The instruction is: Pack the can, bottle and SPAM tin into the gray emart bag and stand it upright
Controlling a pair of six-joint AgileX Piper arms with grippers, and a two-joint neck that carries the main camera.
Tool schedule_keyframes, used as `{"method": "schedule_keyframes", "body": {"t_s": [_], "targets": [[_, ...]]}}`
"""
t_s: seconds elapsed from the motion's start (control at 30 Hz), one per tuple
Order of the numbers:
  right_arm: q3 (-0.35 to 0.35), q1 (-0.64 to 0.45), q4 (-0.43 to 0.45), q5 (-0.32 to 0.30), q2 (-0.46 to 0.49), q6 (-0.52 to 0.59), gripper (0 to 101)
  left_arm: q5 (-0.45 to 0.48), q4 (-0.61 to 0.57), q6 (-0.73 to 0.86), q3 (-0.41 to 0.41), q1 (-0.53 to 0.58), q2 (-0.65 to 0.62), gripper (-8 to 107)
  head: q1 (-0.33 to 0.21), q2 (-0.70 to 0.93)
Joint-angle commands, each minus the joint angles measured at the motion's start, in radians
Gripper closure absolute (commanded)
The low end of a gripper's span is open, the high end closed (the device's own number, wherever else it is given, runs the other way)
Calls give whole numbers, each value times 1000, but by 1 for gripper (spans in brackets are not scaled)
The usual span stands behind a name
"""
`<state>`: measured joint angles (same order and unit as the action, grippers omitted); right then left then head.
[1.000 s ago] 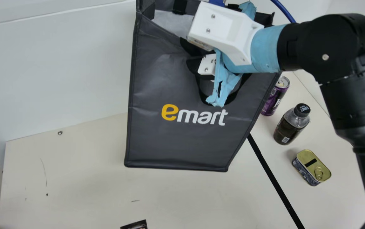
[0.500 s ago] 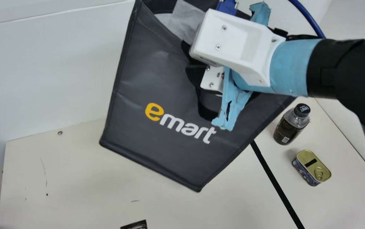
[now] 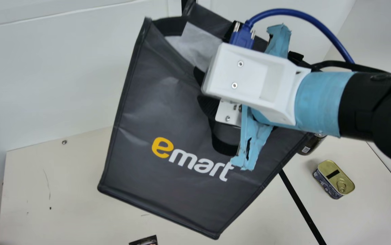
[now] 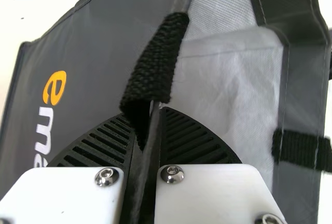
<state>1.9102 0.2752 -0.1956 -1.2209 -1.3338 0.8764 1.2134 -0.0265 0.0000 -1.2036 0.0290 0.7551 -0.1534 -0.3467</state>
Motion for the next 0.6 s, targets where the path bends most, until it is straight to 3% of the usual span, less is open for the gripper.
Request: {"method": "schedule_keyframes", "body": {"t_s": [0.0,0.57], "targets": [[-23,14,9,1,6,-5,101,0,0,0,0,0,0,9,-21,-2],[-158,171,72,1,32,-129,101,0,0,0,0,0,0,9,-21,-2]]}}
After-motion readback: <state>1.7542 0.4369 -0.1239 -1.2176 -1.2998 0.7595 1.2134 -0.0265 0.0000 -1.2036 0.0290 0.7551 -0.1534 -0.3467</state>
